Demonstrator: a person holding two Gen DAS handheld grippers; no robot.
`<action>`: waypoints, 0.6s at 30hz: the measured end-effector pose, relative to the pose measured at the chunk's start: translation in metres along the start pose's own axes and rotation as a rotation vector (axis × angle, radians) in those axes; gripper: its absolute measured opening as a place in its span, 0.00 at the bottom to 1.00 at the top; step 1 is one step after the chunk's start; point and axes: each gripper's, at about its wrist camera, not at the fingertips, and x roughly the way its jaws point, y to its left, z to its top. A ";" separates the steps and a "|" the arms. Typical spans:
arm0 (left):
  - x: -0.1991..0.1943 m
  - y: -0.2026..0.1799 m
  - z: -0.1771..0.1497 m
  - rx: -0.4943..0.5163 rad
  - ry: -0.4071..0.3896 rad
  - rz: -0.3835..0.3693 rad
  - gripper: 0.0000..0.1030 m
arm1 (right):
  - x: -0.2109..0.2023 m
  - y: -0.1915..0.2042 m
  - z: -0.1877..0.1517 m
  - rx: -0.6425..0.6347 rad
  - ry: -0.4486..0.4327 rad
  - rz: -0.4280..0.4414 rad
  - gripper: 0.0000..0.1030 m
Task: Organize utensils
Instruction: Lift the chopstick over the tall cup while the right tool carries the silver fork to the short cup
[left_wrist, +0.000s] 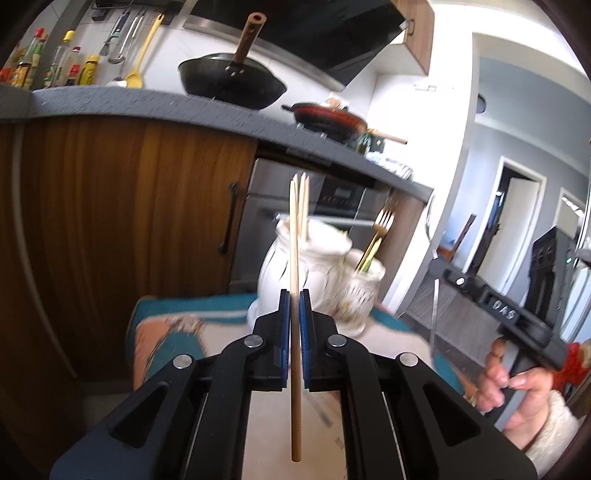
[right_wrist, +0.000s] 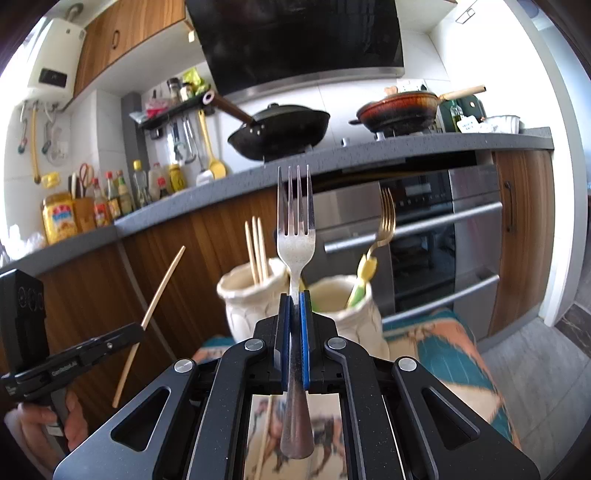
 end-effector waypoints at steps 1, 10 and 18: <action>0.004 -0.002 0.006 0.002 -0.011 -0.012 0.05 | 0.003 -0.001 0.004 0.001 -0.012 0.003 0.06; 0.045 -0.010 0.060 0.005 -0.123 -0.083 0.05 | 0.041 -0.016 0.039 0.023 -0.102 0.023 0.06; 0.090 -0.012 0.081 -0.011 -0.179 -0.092 0.05 | 0.075 -0.029 0.053 0.030 -0.125 0.023 0.06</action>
